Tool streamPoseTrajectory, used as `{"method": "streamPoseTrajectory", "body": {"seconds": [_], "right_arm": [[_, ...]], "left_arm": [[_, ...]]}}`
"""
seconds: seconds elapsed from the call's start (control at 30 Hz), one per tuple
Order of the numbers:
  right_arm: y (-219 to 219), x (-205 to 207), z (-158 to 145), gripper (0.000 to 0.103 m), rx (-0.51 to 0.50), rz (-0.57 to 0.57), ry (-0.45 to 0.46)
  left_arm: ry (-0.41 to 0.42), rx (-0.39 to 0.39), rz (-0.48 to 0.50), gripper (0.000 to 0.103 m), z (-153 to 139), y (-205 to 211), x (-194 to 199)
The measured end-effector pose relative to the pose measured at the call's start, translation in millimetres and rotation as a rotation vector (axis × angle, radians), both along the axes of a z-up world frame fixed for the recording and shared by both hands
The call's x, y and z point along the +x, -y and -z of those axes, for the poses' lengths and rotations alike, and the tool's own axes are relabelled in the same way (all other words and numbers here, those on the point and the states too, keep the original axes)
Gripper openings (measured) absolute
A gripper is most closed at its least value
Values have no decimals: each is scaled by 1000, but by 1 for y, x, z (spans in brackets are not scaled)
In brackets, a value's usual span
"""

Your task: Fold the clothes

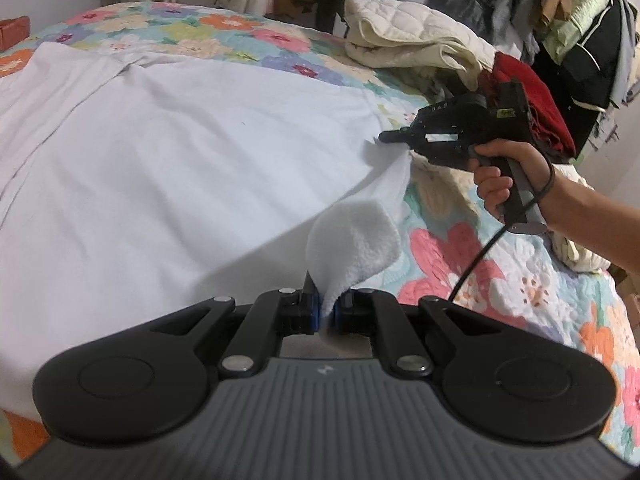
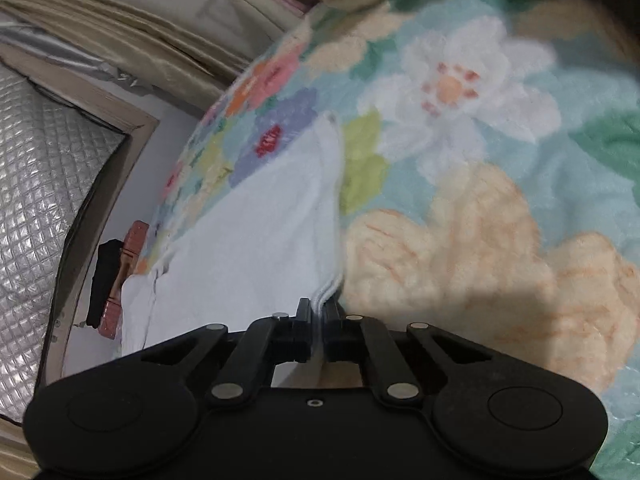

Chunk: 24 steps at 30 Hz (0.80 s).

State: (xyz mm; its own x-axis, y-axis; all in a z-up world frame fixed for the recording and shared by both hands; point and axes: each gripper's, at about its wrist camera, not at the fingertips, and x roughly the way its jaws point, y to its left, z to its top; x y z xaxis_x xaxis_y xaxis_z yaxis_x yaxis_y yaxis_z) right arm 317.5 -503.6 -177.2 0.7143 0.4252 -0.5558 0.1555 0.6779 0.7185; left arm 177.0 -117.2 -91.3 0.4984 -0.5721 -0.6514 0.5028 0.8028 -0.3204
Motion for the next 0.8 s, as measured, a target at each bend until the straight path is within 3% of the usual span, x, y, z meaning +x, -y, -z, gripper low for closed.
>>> {"method": "streamPoseTrajectory", "body": {"seconds": [0.23,0.47,0.6,0.8], "right_arm": [[-34,29,-40,7,-64,-84,70],[-94,55,-77,7,-93,-126,131],[-138,72,-109,7,-116,-186,205],[-219,109,-149,7,-232,-318,240]], "left_arm": [[35,4,-48,7,-13,-15,1],[112,-11,-188,7,-33,-71,1],[96,-86,-282,7,-39,-118,8],[112,-143,-402,7,-51,-171,15]]}}
